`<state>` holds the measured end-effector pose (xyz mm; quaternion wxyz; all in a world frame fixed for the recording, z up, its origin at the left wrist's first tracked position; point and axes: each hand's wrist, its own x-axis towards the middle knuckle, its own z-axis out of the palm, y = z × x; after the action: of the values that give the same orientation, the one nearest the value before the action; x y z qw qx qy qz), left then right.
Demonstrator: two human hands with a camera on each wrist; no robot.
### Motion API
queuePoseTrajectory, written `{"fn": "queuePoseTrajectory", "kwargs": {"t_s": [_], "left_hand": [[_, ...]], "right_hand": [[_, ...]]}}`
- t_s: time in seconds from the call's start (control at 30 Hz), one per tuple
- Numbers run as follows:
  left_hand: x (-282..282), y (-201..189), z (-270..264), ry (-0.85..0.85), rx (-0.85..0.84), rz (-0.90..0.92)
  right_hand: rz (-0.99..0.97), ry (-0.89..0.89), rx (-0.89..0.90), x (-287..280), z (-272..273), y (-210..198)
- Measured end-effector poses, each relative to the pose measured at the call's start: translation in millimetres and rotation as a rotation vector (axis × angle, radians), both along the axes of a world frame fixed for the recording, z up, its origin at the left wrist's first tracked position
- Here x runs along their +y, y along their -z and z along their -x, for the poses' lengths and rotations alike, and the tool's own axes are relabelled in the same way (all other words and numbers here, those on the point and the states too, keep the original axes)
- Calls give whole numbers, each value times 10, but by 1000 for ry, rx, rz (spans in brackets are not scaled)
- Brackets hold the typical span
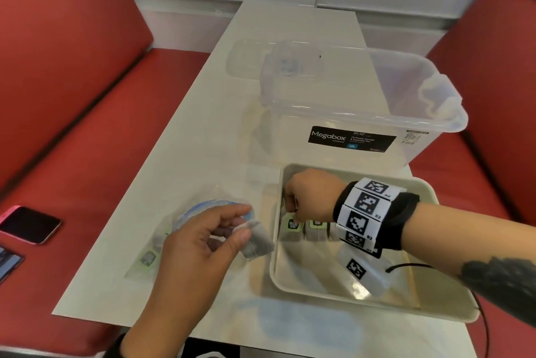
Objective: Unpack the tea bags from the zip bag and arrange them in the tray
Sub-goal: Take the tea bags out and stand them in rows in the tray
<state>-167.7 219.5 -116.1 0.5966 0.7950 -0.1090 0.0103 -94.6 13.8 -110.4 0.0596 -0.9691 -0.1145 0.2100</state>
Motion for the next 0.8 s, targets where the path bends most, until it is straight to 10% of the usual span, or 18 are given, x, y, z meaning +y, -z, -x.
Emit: {"fn": "queuePoseTrajectory", "kwargs": {"t_s": [0.2, 0.5, 0.8], "left_hand": [[-95, -108, -128, -4, 23, 35], [-294, -239, -258, 165, 185, 335], [-392, -211, -228, 117, 112, 191]], "right_hand": [[-91, 48, -193, -59, 55, -255], [-820, -117, -118, -19, 390, -771], [-157, -199, -126, -94, 339, -1070]]}}
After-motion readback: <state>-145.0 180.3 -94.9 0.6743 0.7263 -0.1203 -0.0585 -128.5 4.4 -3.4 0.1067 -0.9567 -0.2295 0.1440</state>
